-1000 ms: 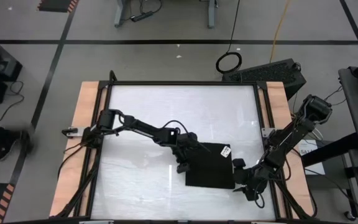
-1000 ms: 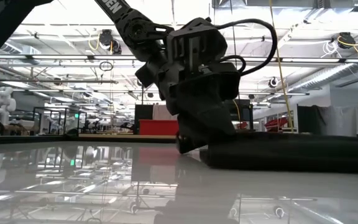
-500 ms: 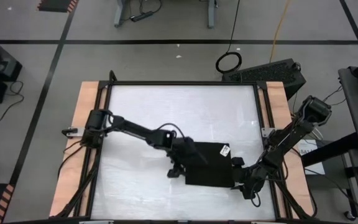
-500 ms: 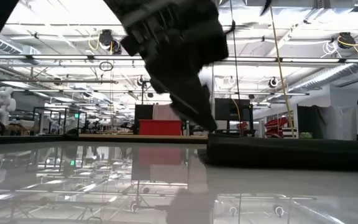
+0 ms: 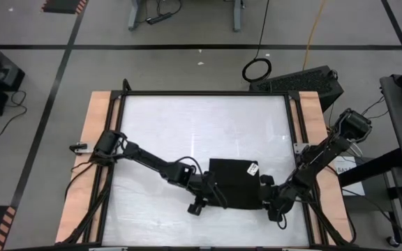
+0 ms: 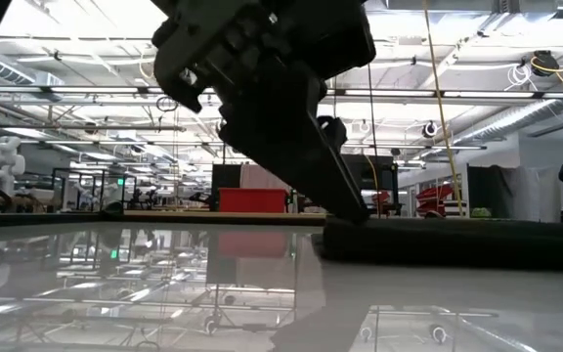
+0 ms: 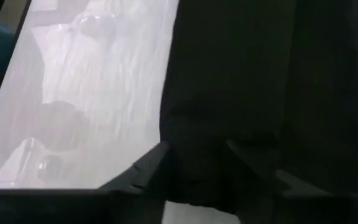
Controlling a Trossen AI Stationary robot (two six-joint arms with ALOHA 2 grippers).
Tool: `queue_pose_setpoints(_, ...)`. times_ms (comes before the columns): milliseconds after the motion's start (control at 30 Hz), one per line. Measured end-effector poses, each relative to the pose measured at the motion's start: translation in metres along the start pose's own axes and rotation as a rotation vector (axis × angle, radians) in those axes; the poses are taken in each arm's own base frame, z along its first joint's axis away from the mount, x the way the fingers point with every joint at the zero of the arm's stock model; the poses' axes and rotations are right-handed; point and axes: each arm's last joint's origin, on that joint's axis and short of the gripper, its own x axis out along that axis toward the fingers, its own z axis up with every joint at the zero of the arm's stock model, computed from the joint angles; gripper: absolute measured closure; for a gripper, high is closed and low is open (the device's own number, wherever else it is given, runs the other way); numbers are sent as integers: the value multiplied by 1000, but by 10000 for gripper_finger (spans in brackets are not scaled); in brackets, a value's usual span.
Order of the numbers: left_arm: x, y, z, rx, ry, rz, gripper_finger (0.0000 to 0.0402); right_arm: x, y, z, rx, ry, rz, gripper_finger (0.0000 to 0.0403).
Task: Roll towel into tight, uniform cylinder
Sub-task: Roll the black towel
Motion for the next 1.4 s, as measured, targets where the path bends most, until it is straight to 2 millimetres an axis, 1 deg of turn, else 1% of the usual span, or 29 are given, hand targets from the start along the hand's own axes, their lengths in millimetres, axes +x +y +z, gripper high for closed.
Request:
queue_pose_setpoints(167,0,-3,2,13,-19,-31,220,1,-2,2,52,11,8,343)
queue_pose_setpoints(267,4,-6,-1,17,-4,-27,206,1,-1,2,74,8,19,386)
queue_pose_setpoints(333,11,-6,-5,14,14,-17,191,1,0,3,82,4,43,395)
queue_pose_setpoints(467,20,-7,-11,-34,46,45,161,1,3,5,125,-6,84,389)
queue_pose_setpoints(567,24,-7,-13,-91,44,56,160,1,6,6,168,4,124,393)
queue_pose_setpoints(633,24,-6,-13,-133,46,64,174,0,8,7,196,12,161,397)
queue_pose_setpoints(700,24,-4,-13,-152,45,69,203,0,9,8,232,20,182,399)
queue_pose_setpoints(800,23,0,-14,-184,46,67,264,0,11,10,276,16,215,399)
queue_pose_setpoints(933,23,2,-15,-195,52,4,357,-1,13,12,341,15,239,396)
queue_pose_setpoints(967,23,1,-14,-195,52,-21,378,-1,13,11,355,23,243,396)
queue_pose_setpoints(1000,22,0,-14,-196,54,-45,388,-1,13,11,368,27,245,395)
queue_pose_setpoints(1167,19,0,-12,-229,50,-184,392,-1,13,12,445,37,243,395)
queue_pose_setpoints(1400,14,16,-13,-365,63,-355,398,0,11,13,606,62,237,395)
